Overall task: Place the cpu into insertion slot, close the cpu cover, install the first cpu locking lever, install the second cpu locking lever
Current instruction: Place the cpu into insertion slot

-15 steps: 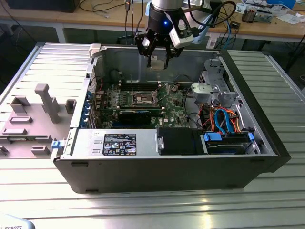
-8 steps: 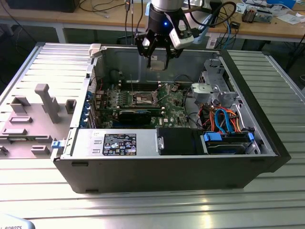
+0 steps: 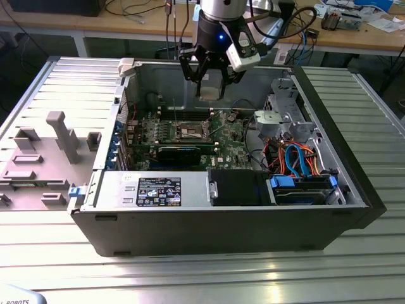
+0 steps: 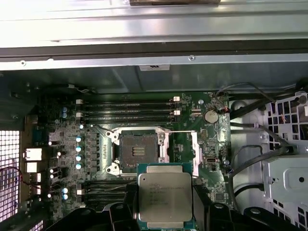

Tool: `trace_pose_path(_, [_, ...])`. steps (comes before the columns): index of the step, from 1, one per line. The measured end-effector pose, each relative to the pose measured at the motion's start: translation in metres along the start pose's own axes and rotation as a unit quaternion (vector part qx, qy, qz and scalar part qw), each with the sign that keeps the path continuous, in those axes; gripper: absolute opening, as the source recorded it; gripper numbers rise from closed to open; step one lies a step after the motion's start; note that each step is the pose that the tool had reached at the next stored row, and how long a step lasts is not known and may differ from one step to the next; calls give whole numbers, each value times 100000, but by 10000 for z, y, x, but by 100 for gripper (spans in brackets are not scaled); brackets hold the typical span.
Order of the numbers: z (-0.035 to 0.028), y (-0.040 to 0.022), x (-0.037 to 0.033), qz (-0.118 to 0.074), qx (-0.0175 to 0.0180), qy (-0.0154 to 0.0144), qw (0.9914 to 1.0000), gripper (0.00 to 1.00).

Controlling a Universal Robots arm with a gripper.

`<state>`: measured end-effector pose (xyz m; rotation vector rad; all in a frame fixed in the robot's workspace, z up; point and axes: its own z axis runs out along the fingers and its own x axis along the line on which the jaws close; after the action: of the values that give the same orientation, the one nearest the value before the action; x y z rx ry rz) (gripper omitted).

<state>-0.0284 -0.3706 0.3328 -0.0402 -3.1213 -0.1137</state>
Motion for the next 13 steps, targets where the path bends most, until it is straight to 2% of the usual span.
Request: trace_pose_path(13, [0, -2, 0, 196, 3, -9, 100000, 54])
